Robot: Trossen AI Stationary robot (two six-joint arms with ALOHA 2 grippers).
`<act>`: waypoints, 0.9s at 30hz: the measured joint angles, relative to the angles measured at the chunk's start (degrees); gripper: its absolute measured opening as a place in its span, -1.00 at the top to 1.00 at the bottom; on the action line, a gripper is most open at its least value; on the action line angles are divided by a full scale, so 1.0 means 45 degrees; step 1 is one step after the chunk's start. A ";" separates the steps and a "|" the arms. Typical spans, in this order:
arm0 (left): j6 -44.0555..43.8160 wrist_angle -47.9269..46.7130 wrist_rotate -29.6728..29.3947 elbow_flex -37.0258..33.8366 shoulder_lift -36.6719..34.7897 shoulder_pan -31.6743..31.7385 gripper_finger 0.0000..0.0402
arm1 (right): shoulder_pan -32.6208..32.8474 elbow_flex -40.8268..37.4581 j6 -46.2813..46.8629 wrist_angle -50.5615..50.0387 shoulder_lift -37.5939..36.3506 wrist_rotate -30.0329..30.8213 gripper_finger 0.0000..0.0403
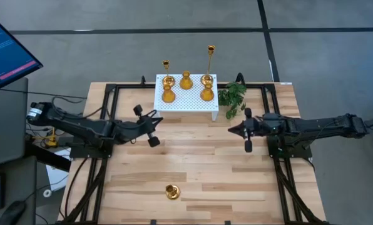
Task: Pick & Place candle stick holders
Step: Put the gold candle holder on the shelf
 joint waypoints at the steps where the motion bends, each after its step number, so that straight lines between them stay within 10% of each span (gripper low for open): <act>1: -0.0019 0.0191 0.0303 -0.0112 0.0005 0.0000 0.98 | 0.0002 0.0000 0.0007 0.0206 0.0005 -0.0002 1.00; 16: 0.2377 0.4025 0.7271 -0.0556 0.0298 0.0053 0.98 | 0.0005 0.0005 -0.0454 0.3568 0.1401 0.0000 1.00; 27: 0.1642 0.3854 0.7324 -0.0556 0.1307 0.0058 0.98 | 0.0000 0.0005 -0.1421 0.8384 0.4721 -0.0003 1.00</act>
